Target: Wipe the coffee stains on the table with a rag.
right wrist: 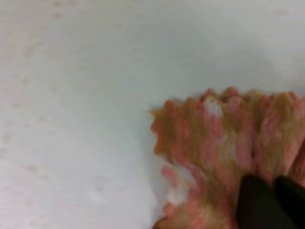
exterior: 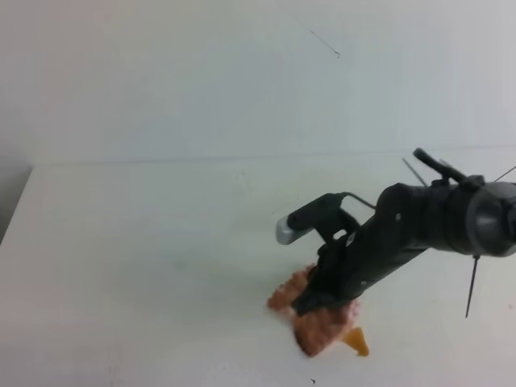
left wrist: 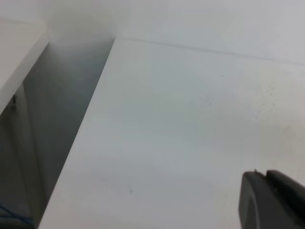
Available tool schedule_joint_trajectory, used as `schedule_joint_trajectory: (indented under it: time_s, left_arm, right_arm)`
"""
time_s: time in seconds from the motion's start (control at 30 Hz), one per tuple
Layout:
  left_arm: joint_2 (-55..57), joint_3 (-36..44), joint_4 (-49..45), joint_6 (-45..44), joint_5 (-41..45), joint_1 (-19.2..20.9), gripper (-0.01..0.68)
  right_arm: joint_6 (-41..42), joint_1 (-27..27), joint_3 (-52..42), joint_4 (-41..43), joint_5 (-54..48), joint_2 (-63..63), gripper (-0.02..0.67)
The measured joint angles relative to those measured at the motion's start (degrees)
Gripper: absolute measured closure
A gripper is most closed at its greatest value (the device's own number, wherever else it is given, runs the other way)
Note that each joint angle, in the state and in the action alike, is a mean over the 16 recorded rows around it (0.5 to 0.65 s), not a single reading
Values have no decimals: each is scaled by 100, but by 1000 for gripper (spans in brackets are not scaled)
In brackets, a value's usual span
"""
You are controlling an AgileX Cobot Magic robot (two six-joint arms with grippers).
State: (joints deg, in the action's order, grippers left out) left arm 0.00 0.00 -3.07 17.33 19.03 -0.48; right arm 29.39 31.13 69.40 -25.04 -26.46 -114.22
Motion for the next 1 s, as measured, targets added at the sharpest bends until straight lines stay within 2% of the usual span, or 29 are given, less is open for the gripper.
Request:
schedule_joint_trajectory:
  time_s: [0.2,0.37,0.5,0.7,0.87,1.0]
  left_arm:
    - [0,0,0,0,0,0,675]
    - [0,0,0,0,0,0,675]
    - [0,0,0,0,0,0,675]
    - [0,0,0,0,0,0,675]
    - [0,0,0,0,0,0,675]
    - [0,0,0,0,0,0,675]
  right_arm:
    - [-77,384,-309,-95,165,53,652]
    - [-163,266,-969,-69,431,334,652]
    - [-238,-152,-1629,-45,715,743,652]
    - [-294,-1150,-2417,-36,1084,1425,652]
    - [-295,-1974,-2681,-37,1135,1750,652]
    - [-278,-2321,-2709,-43,964,1786,652]
